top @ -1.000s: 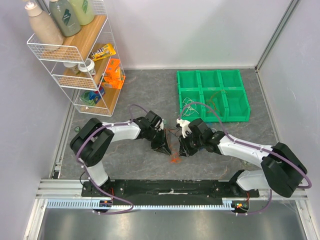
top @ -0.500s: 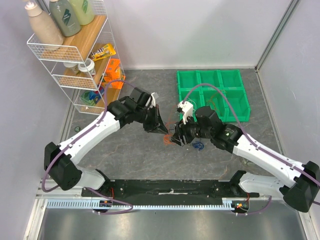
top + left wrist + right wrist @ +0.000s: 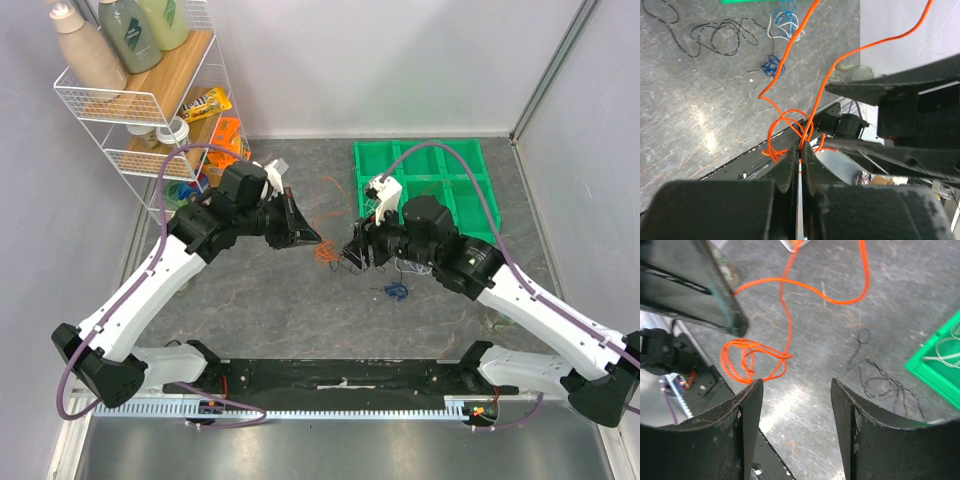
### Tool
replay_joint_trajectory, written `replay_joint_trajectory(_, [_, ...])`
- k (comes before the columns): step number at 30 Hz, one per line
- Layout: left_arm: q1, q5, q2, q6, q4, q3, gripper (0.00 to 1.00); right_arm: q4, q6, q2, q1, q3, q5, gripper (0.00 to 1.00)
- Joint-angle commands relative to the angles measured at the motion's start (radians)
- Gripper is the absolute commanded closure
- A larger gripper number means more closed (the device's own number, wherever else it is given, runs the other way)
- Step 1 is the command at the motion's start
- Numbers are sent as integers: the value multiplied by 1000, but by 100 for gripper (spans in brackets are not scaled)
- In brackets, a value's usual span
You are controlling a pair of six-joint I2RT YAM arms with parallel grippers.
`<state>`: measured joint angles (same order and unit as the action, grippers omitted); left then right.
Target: Untangle the cables
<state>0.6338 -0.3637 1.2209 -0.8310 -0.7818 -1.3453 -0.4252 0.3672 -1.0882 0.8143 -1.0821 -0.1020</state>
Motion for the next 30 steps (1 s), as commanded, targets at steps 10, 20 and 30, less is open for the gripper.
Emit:
replay_joint_trajectory(10, [-34,201,-11,18,-129,-86,98,163,108,-79,8,-120,-229,37])
replay_joint_trajectory(20, [-36,190,-24,21,-143,-83,99,169,44,-179,101,-167,-182,53])
replay_joint_trajectory(30, [-37,158,-23,17,-148,-86,98,148,-28,-214,144,-160,-36,67])
